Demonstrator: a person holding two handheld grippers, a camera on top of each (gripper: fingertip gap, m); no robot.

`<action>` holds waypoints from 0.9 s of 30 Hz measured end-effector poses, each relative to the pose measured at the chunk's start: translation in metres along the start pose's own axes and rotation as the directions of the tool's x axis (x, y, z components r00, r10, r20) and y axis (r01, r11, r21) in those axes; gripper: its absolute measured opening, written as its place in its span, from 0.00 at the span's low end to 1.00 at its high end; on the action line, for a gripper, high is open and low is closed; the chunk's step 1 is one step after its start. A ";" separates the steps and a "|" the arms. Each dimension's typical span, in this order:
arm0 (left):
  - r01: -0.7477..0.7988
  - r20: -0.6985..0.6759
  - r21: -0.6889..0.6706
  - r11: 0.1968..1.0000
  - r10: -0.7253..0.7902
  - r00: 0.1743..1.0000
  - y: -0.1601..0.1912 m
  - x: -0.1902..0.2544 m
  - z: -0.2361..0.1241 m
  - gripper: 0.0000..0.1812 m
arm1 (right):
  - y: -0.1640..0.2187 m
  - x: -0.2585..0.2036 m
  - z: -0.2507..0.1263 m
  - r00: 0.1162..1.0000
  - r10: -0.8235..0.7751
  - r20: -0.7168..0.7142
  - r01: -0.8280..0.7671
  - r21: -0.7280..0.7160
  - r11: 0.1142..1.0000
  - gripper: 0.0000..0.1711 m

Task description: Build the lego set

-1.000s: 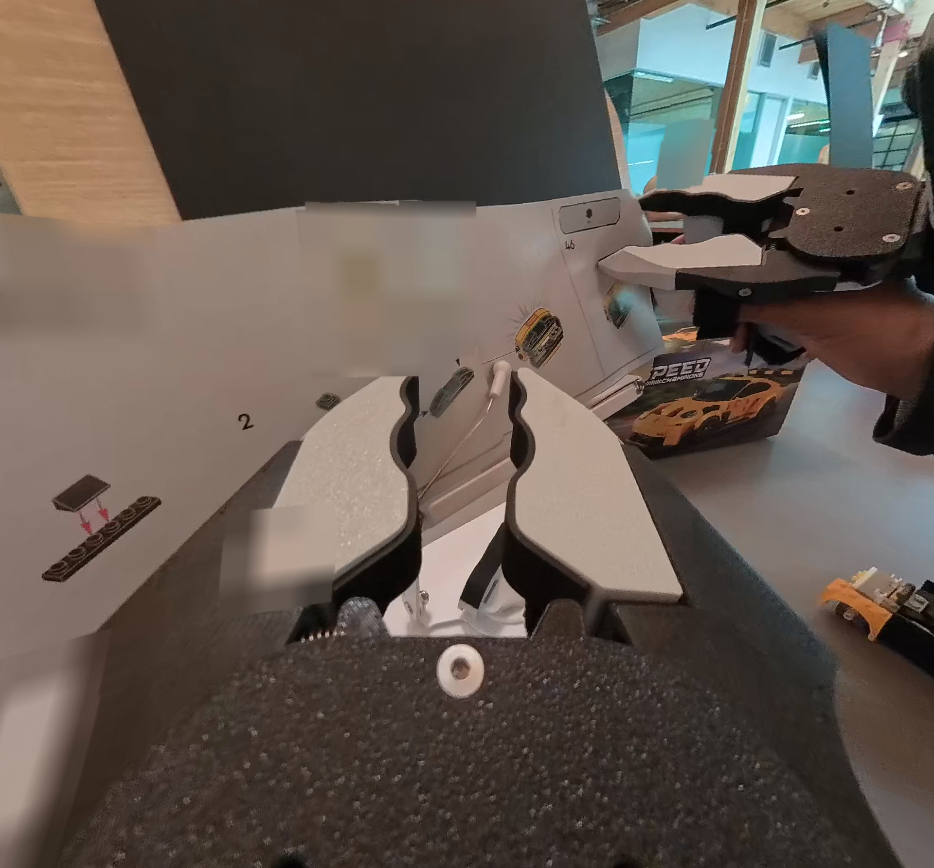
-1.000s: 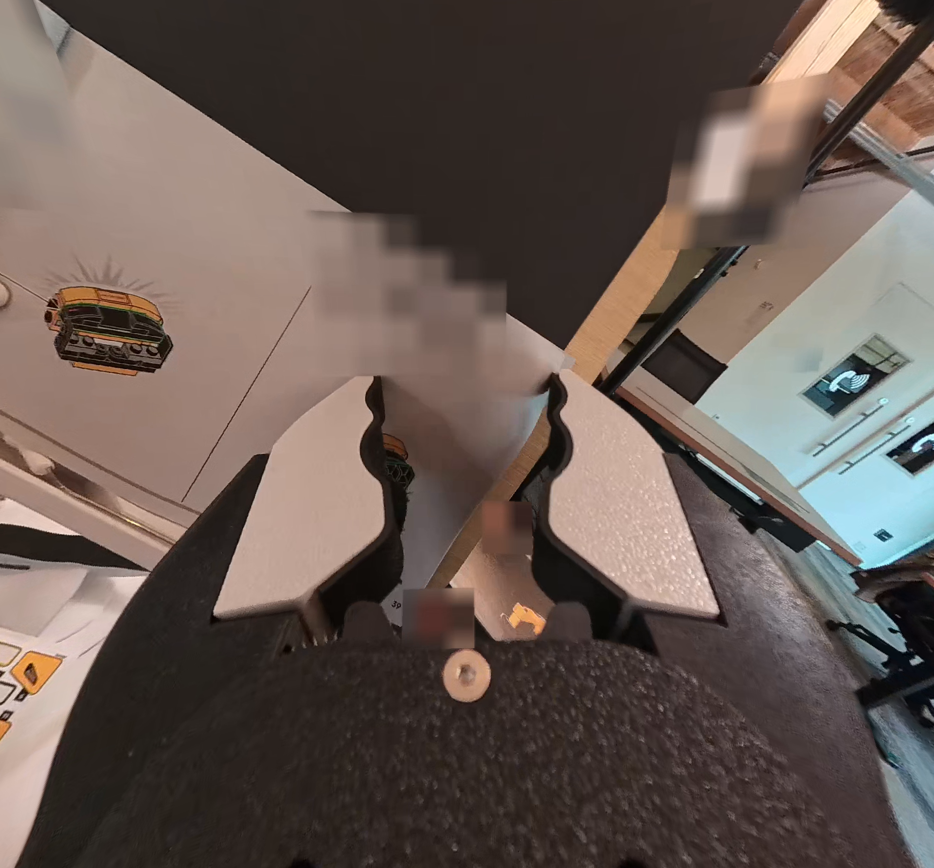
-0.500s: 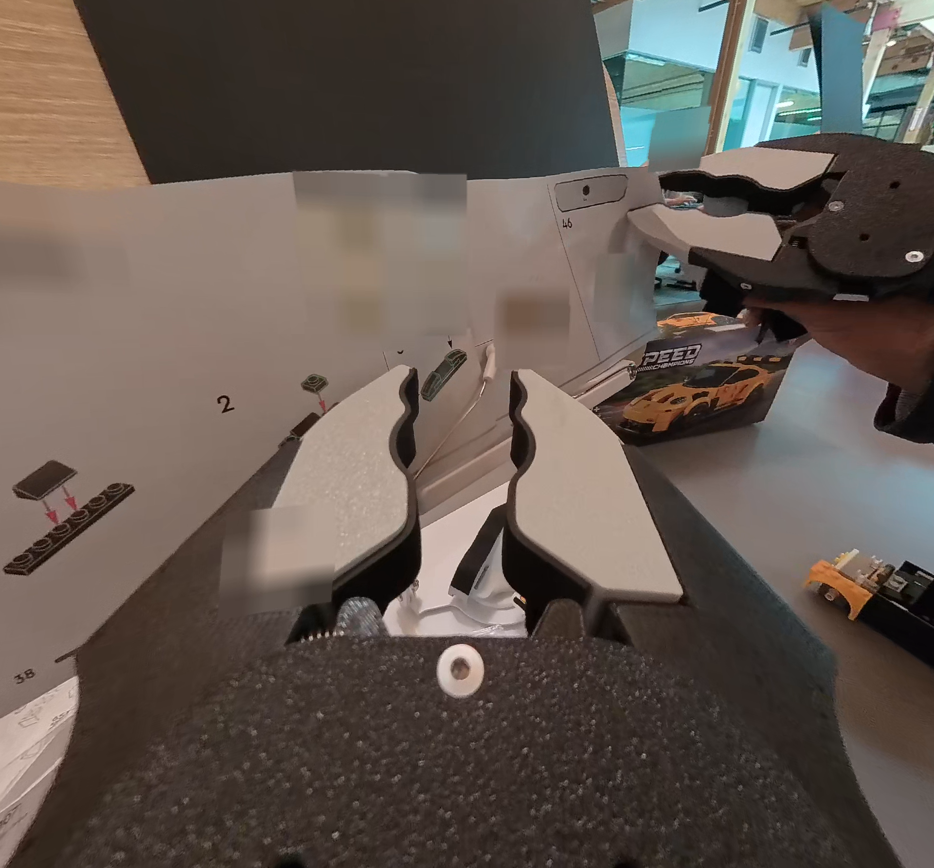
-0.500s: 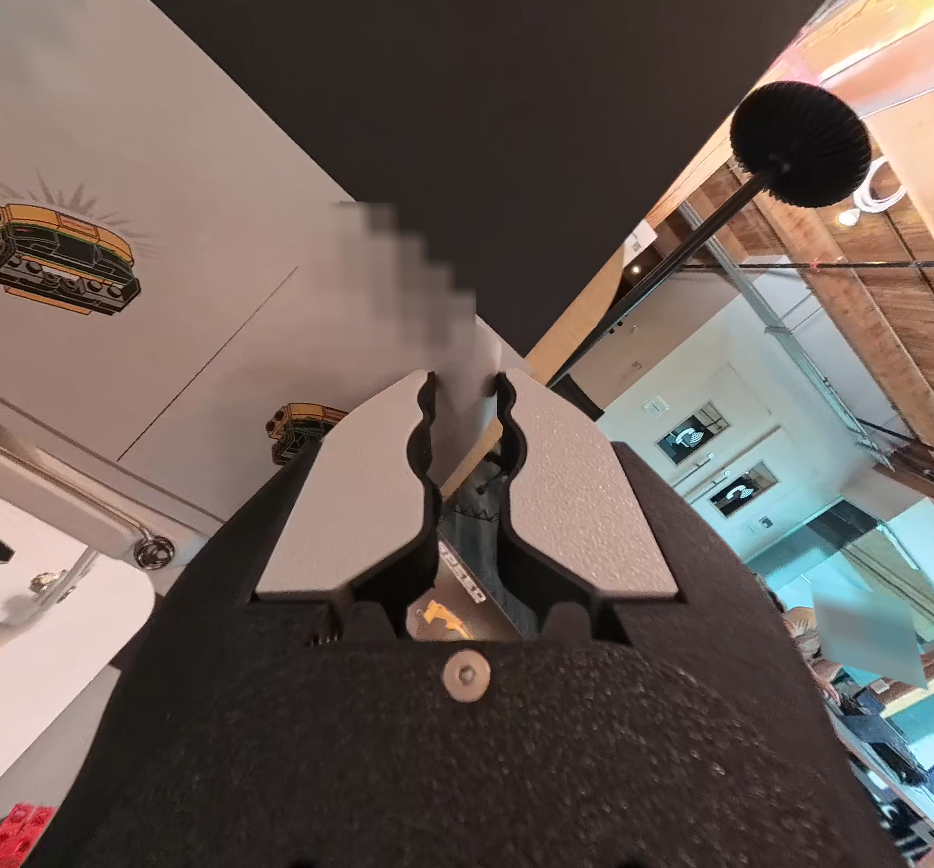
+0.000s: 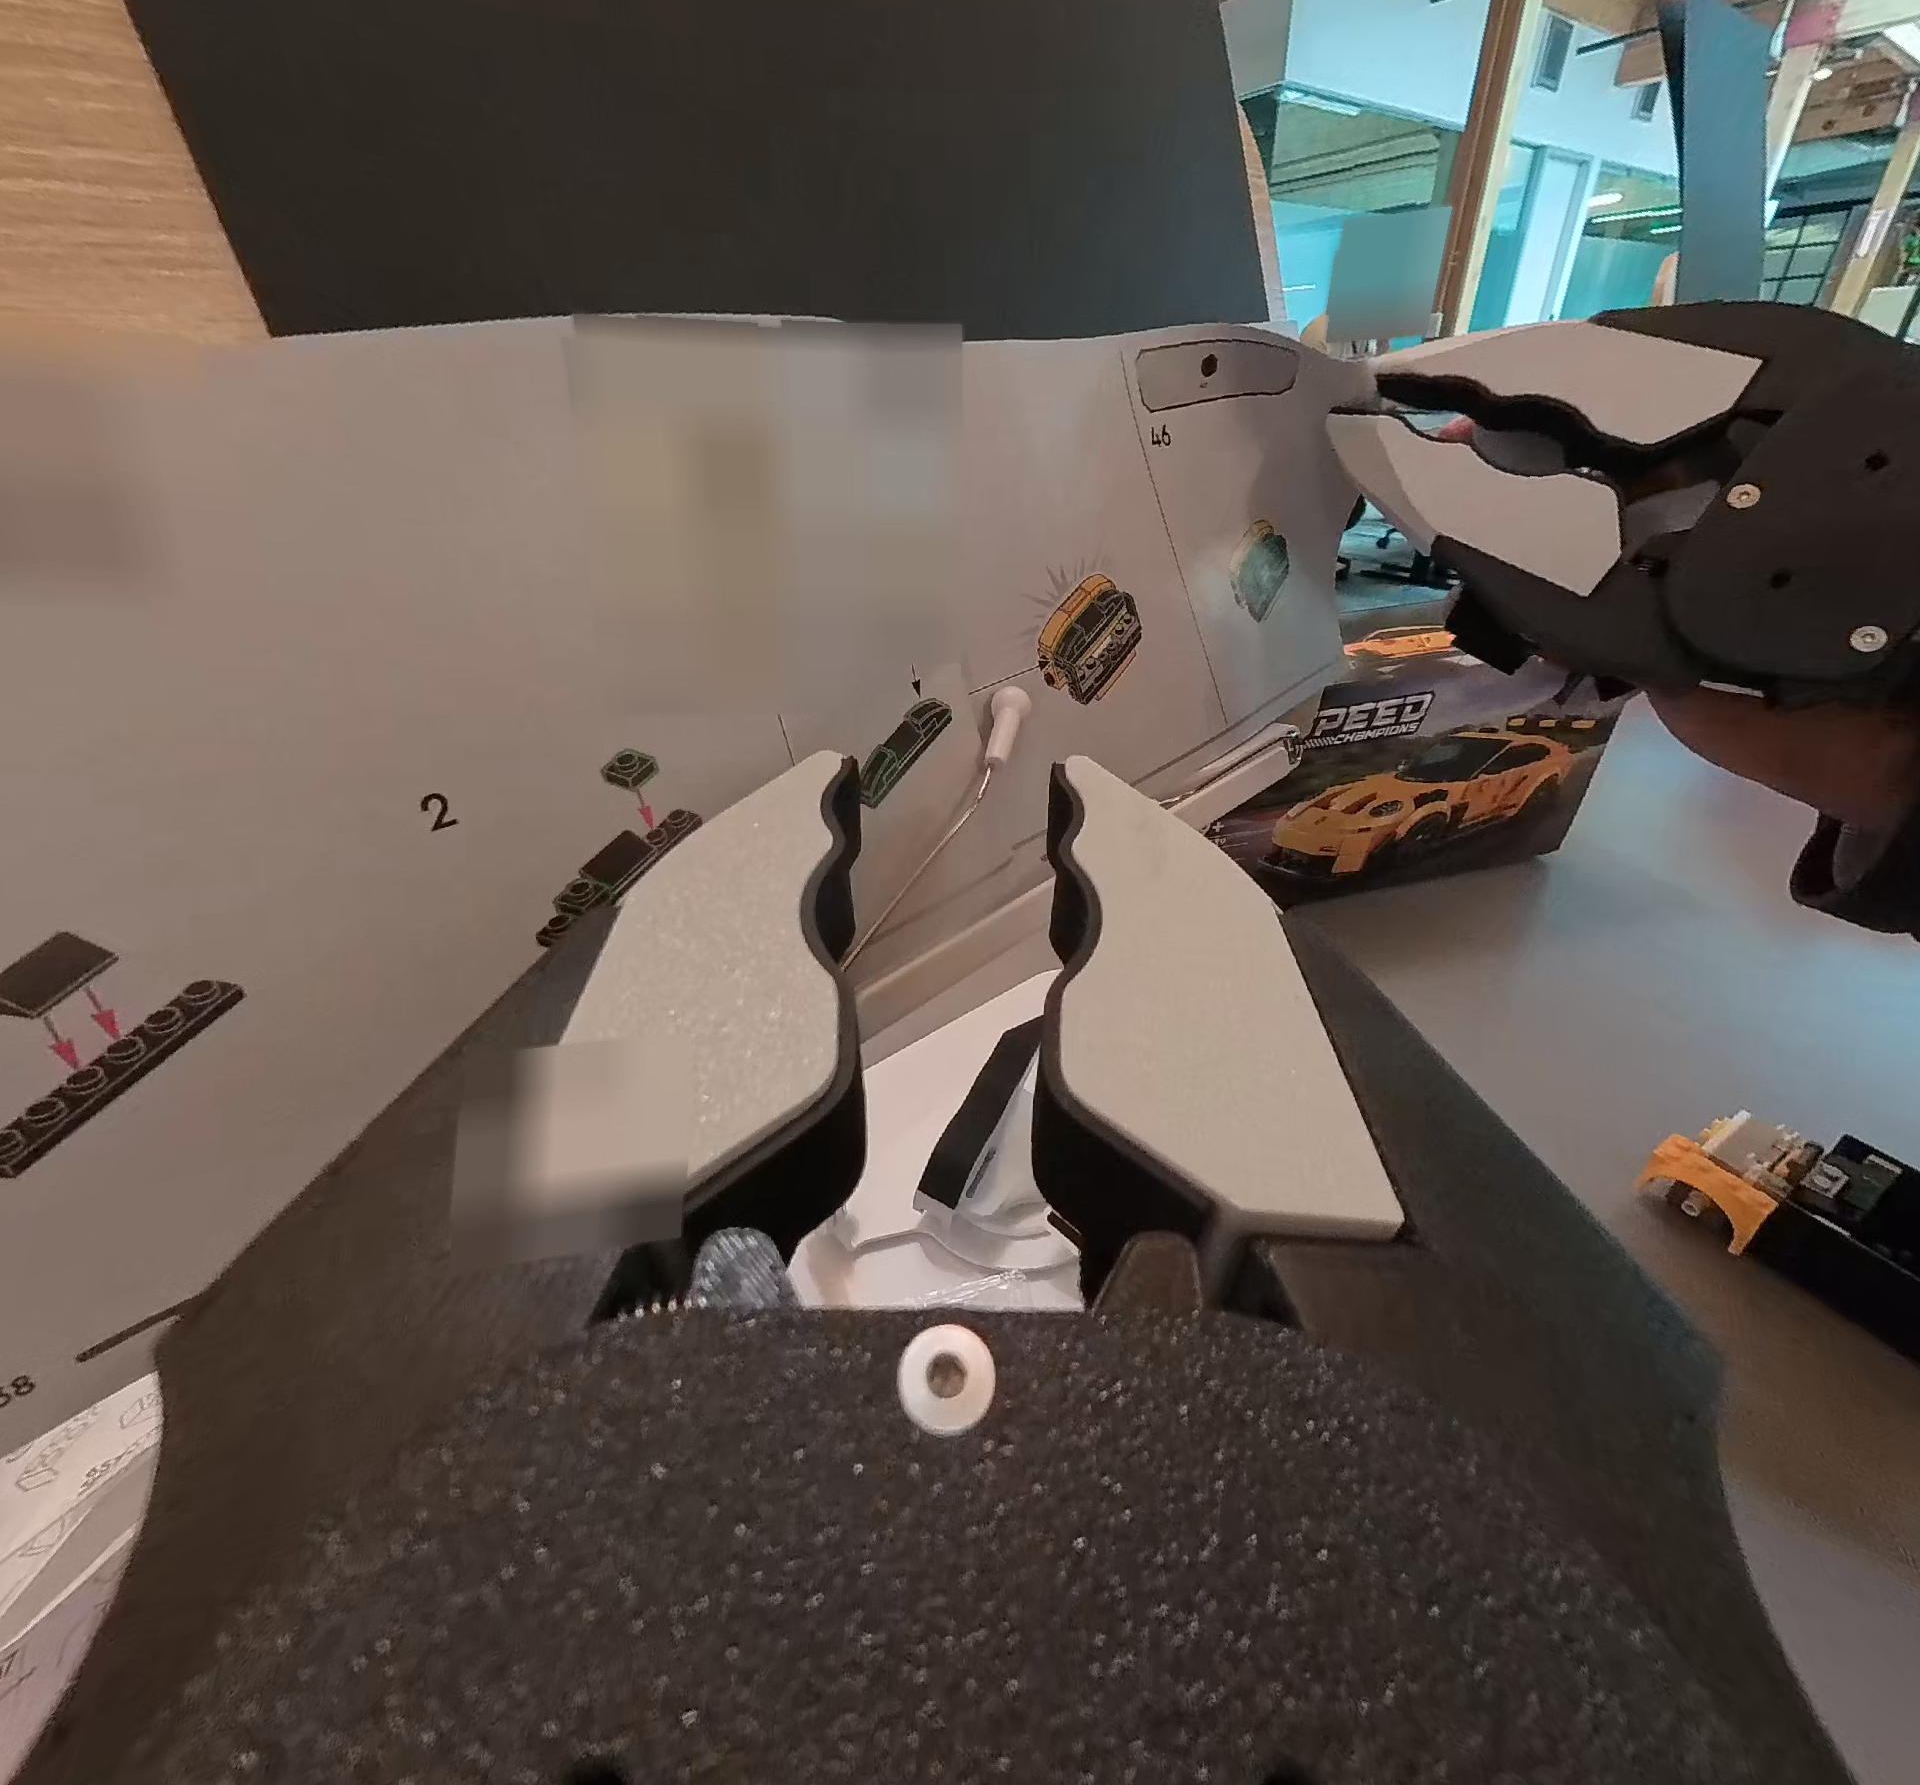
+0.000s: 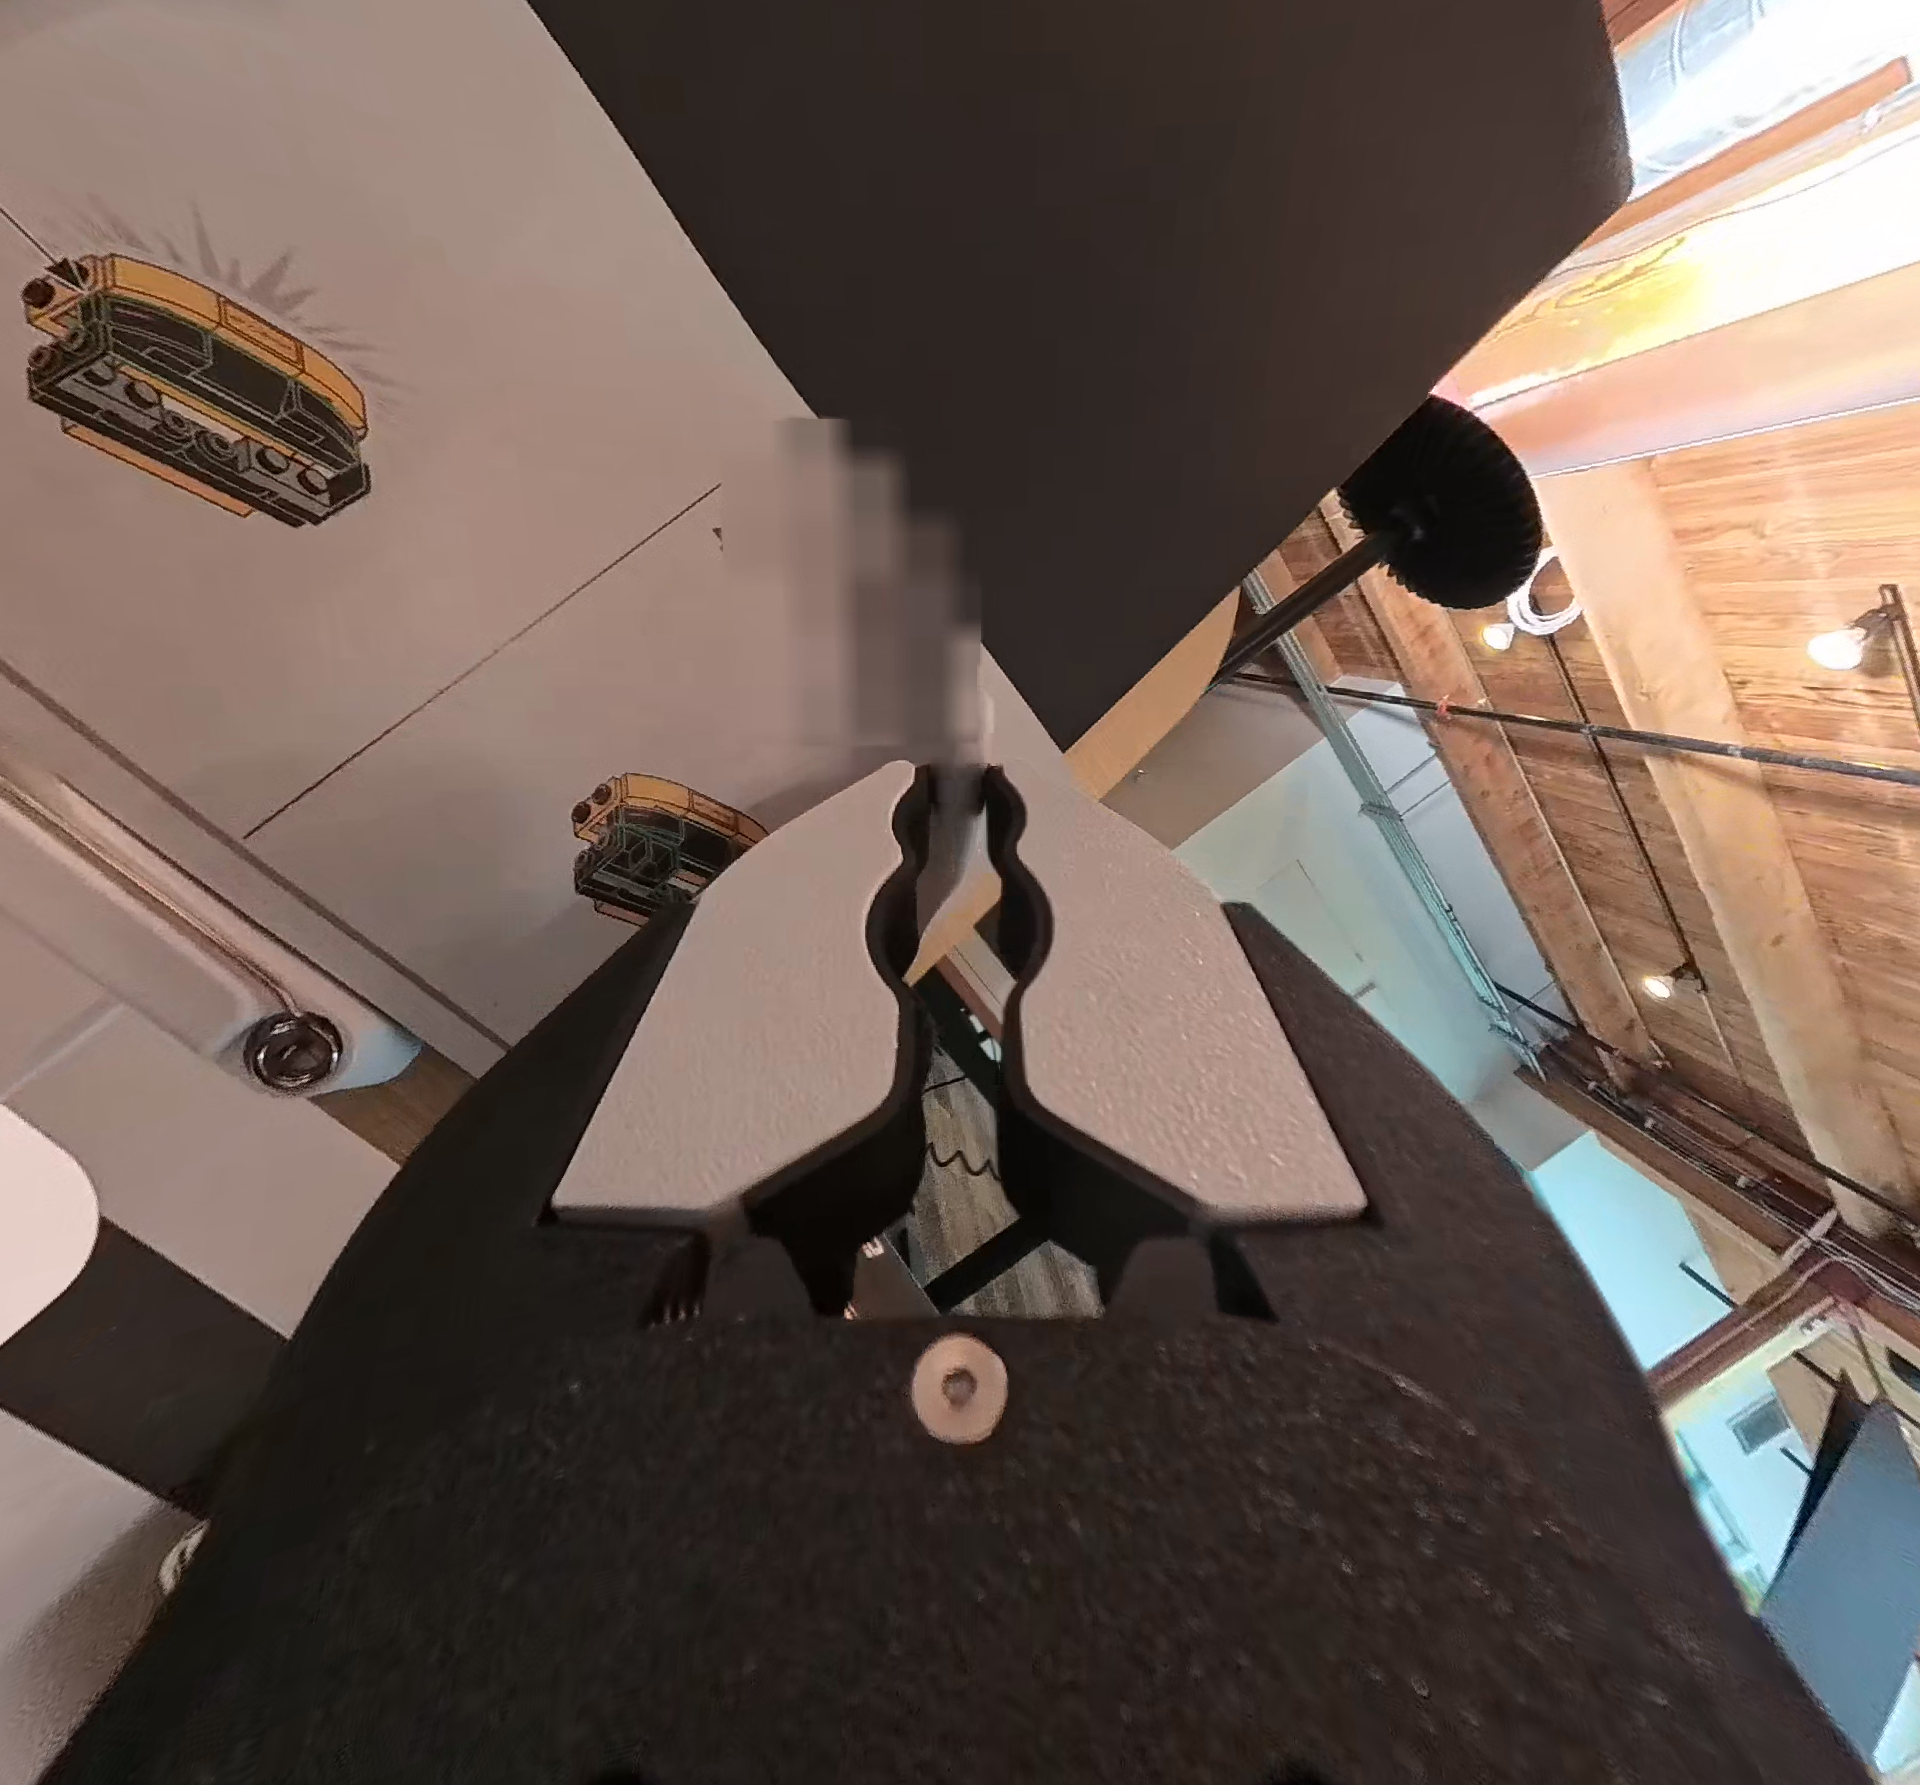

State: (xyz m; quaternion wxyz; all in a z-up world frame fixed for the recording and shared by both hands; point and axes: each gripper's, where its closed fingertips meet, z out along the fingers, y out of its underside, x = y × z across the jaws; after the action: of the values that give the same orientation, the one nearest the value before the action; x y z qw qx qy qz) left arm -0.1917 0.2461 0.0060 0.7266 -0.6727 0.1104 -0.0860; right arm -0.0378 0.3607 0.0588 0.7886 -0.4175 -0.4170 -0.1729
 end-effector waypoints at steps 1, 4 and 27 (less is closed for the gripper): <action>0.002 0.000 -0.001 1.000 -0.002 1.000 0.000 0.000 0.000 0.19 | 0.001 0.002 0.000 1.000 0.000 -0.015 0.000 -0.004 1.000 0.08; 0.007 -0.003 -0.004 1.000 -0.007 1.000 0.002 0.000 0.001 0.19 | 0.003 0.007 -0.001 1.000 -0.006 -0.029 0.006 -0.007 1.000 0.11; 0.020 -0.016 -0.026 0.999 -0.021 1.000 0.009 0.000 0.003 0.19 | -0.013 0.004 0.001 0.997 0.064 0.046 -0.066 0.051 0.997 0.06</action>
State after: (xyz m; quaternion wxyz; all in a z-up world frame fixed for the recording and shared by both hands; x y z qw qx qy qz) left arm -0.1907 0.2493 -0.0025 0.7160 -0.6824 0.1106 -0.0973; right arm -0.0435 0.3542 0.0688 0.7951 -0.4138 -0.4247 -0.1270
